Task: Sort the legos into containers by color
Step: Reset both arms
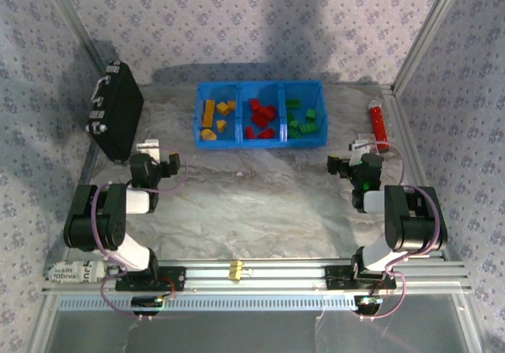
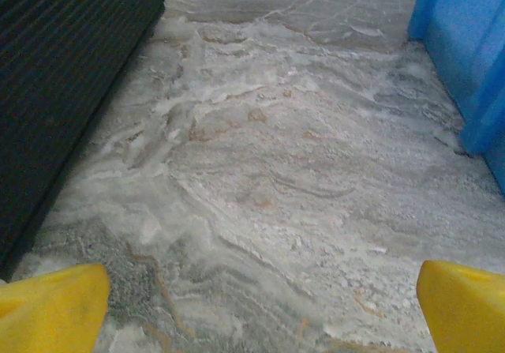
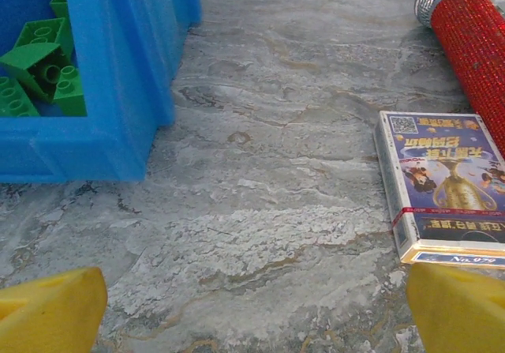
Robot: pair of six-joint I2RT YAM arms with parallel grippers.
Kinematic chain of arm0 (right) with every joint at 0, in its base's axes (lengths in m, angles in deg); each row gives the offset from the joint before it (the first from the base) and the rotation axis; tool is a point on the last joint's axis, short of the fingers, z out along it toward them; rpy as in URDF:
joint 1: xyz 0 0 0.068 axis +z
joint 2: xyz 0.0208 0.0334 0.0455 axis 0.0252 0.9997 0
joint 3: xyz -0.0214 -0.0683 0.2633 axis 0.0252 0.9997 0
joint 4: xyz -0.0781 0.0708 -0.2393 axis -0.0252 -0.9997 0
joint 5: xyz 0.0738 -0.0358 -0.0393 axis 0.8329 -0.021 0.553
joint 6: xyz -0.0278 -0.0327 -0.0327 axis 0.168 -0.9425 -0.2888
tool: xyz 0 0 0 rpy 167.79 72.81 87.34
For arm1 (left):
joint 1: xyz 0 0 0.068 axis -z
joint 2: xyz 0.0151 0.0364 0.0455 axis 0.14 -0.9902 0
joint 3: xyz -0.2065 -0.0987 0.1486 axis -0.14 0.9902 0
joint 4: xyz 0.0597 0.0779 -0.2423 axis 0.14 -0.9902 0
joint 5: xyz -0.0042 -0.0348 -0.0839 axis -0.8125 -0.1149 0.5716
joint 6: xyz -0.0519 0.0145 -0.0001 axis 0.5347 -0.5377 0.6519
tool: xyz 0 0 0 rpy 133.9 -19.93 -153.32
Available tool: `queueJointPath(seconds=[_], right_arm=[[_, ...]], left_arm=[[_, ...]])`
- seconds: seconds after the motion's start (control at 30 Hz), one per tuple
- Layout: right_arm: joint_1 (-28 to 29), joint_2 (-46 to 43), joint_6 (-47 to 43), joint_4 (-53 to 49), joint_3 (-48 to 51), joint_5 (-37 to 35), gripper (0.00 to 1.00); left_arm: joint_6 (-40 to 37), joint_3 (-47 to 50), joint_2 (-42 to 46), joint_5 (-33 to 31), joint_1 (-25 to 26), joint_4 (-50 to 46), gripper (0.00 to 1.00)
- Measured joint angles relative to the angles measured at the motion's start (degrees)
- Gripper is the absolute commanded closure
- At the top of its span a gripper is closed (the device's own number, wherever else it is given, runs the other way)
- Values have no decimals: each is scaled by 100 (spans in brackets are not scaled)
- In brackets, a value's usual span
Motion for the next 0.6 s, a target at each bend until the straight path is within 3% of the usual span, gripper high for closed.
queueJointPath(seconds=[0.6], right_arm=[[0,0,-20,0,0,79,1]], left_arm=[[2,-20,0,2,0,-94,0]])
